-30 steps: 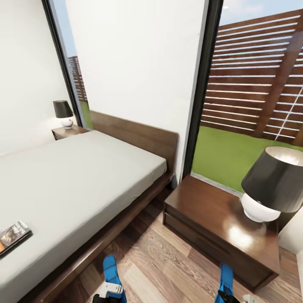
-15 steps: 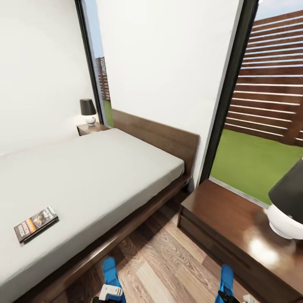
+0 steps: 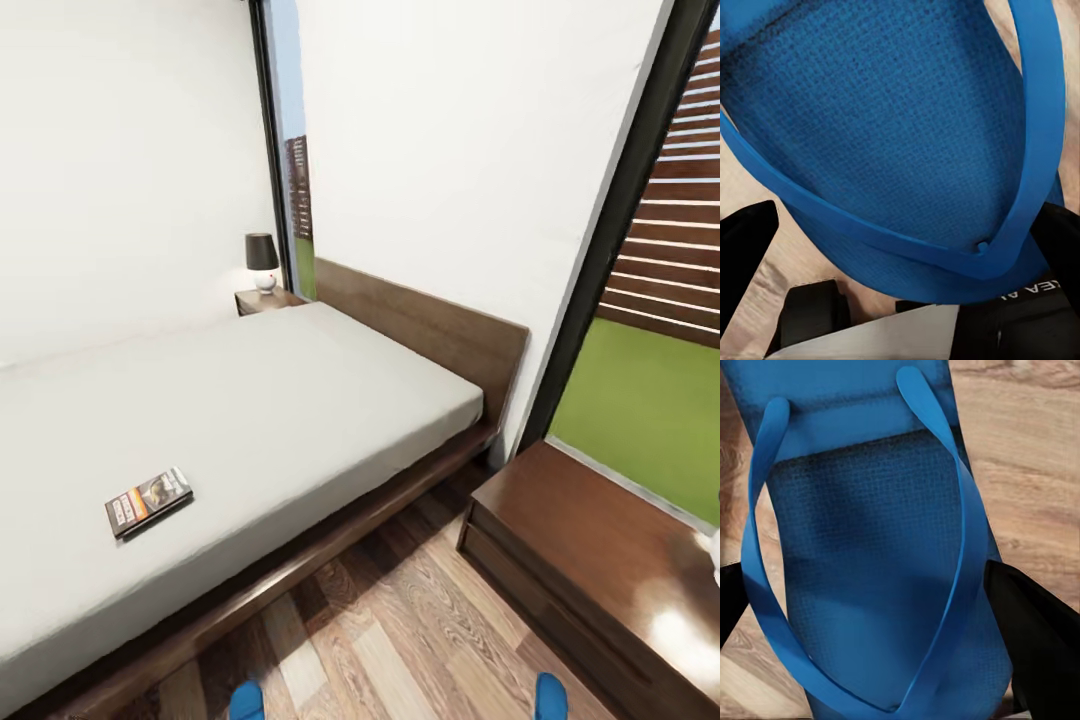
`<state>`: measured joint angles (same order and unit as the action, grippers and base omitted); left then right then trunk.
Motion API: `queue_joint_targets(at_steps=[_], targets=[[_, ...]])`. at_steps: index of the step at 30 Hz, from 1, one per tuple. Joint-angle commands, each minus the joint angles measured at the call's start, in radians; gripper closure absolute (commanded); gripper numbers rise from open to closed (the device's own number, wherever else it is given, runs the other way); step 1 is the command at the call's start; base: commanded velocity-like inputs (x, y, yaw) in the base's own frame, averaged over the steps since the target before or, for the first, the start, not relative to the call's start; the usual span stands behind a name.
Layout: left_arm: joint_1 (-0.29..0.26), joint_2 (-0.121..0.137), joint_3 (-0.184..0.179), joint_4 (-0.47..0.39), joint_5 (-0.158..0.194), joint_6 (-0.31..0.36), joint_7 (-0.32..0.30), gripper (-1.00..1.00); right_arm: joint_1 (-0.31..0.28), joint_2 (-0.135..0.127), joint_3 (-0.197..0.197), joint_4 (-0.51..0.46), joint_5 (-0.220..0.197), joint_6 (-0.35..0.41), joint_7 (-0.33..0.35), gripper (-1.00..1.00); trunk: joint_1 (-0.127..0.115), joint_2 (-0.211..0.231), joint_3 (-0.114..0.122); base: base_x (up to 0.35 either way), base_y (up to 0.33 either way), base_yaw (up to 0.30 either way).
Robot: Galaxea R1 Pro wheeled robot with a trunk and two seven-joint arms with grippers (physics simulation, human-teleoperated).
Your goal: In the bedroom, move the book from the bed onto either nightstand, and place the two sandals side by side next to the bed.
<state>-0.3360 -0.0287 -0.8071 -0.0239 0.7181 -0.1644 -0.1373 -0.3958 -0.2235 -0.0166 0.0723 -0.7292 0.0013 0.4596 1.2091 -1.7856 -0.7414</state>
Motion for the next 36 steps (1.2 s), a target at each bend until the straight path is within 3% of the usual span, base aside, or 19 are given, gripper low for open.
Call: queue_joint_targets(at_steps=[1,36], targets=[[0.000,-0.001,-0.007,0.002,0.010,-0.004,-0.003,1.00,-0.001,0.000,-0.002,0.004,-0.006,0.000,0.007,1.00,0.000,0.000,-0.001,0.000,0.000,0.294],[0.003,-0.001,-0.006,0.002,0.012,-0.005,-0.002,1.00,-0.001,-0.001,-0.002,0.006,-0.006,0.000,0.007,1.00,0.000,0.000,-0.001,0.000,0.000,0.294]])
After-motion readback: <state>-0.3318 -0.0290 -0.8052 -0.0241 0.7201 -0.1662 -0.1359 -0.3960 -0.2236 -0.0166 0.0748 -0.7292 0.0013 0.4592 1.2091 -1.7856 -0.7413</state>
